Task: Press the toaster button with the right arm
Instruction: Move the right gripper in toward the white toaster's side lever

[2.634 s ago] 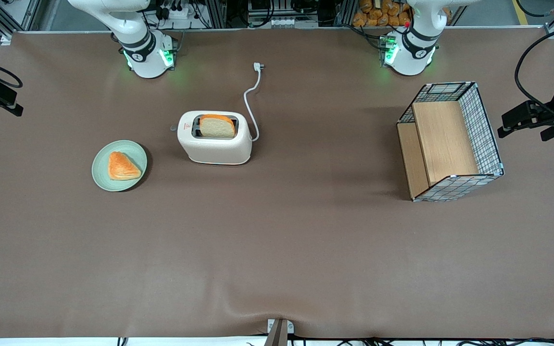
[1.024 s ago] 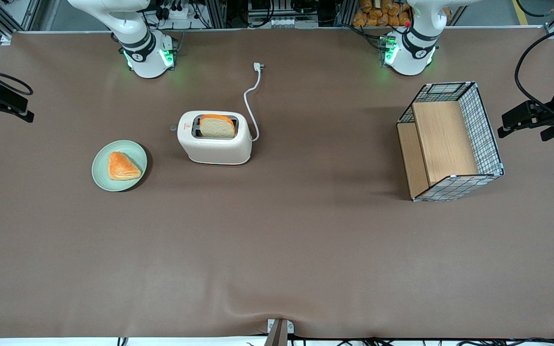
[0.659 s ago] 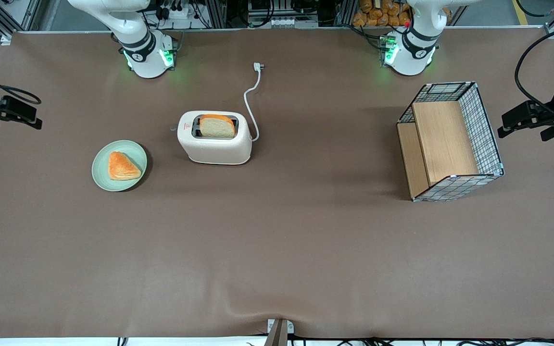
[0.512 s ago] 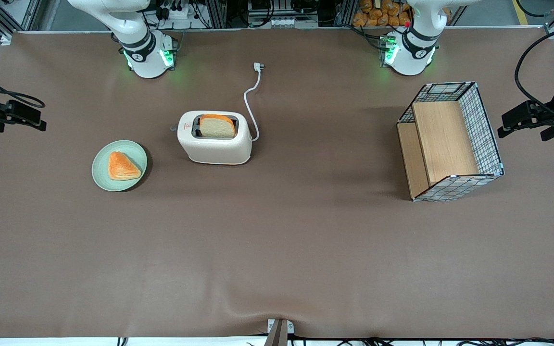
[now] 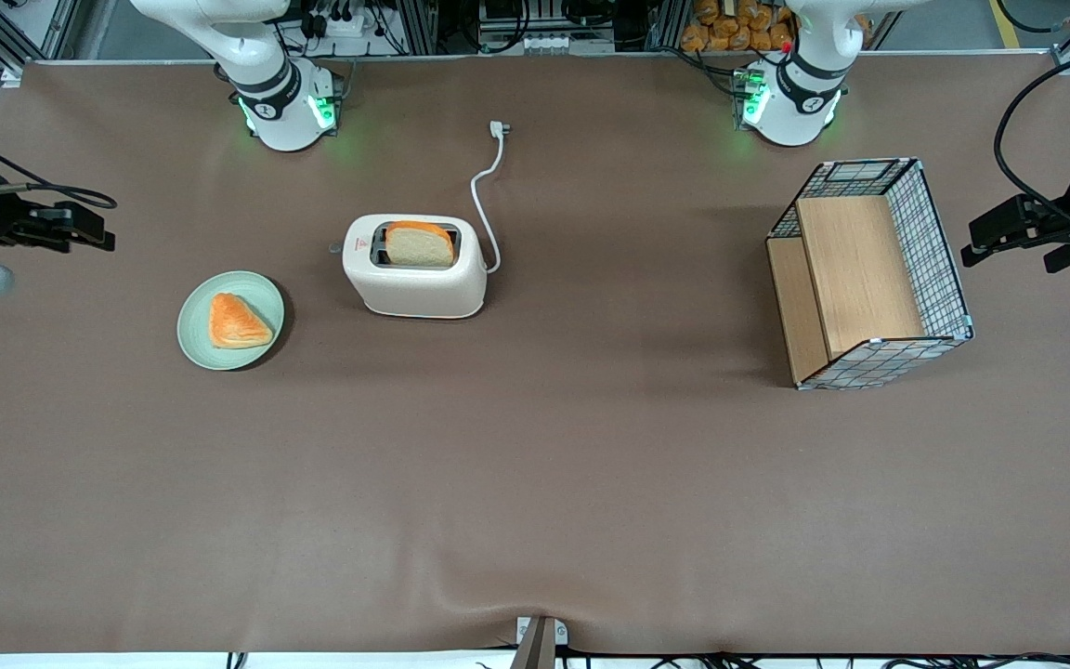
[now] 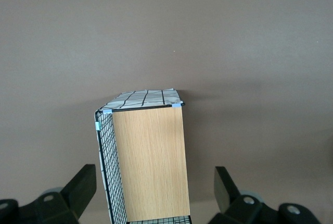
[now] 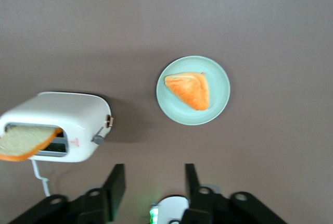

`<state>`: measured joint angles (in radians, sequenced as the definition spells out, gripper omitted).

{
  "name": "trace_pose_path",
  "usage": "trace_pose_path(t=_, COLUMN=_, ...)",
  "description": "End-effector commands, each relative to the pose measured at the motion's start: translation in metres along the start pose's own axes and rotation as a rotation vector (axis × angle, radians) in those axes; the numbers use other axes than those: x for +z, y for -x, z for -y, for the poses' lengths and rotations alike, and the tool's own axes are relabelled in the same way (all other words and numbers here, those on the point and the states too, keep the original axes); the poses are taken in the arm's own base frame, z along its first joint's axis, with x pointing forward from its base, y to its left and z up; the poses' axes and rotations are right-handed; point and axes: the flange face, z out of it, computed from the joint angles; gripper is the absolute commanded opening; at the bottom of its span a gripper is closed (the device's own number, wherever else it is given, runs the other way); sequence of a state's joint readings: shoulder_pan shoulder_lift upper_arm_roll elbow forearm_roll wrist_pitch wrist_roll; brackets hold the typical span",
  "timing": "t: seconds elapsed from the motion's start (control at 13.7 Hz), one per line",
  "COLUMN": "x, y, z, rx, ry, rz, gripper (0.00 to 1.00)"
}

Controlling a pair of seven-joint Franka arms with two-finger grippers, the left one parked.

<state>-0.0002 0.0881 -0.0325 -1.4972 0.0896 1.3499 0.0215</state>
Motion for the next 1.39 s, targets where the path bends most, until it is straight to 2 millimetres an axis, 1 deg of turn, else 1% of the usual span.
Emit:
trace_pose_path(t=0.0, x=0.018, y=0.009, z=0.015, rx=0.067, ry=-0.062, rz=0.045, gripper=0.00)
trace_pose_path(t=0.15, x=0.038, y=0.018, z=0.017, rx=0.068, ry=-0.127, rz=0.050, gripper=0.00)
trace_pose_path(t=0.29, x=0.062, y=0.038, z=0.021, rx=0.069, ry=-0.143, rz=-0.003, gripper=0.00)
trace_pose_path(t=0.37, x=0.079, y=0.047, z=0.033, rx=0.048, ry=-0.138, rz=-0.016, gripper=0.00)
trace_pose_path(t=0.51, x=0.114, y=0.056, z=0.046, rx=0.029, ry=-0.131, rz=-0.010, gripper=0.00)
trace_pose_path(t=0.59, x=0.134, y=0.060, z=0.059, rx=0.010, ry=-0.121, rz=0.000, gripper=0.00)
trace_pose_path(t=0.66, x=0.152, y=0.068, z=0.063, rx=0.006, ry=-0.127, rz=-0.021, gripper=0.00)
trace_pose_path(t=0.73, x=0.170, y=0.075, z=0.061, rx=0.009, ry=-0.145, rz=-0.034, gripper=0.00)
trace_pose_path(t=0.88, x=0.193, y=0.079, z=0.070, rx=0.011, ry=-0.180, rz=-0.025, gripper=0.00)
trace_pose_path(t=0.95, x=0.204, y=0.079, z=0.070, rx=0.013, ry=-0.201, rz=-0.020, gripper=0.00)
trace_pose_path(t=1.02, x=0.215, y=0.079, z=0.065, rx=-0.006, ry=-0.220, rz=-0.024, gripper=0.00)
trace_pose_path(t=1.17, x=0.243, y=0.081, z=0.055, rx=-0.022, ry=-0.290, rz=-0.032, gripper=0.00)
trace_pose_path(t=1.32, x=0.264, y=0.079, z=0.048, rx=-0.018, ry=-0.333, rz=-0.037, gripper=0.00)
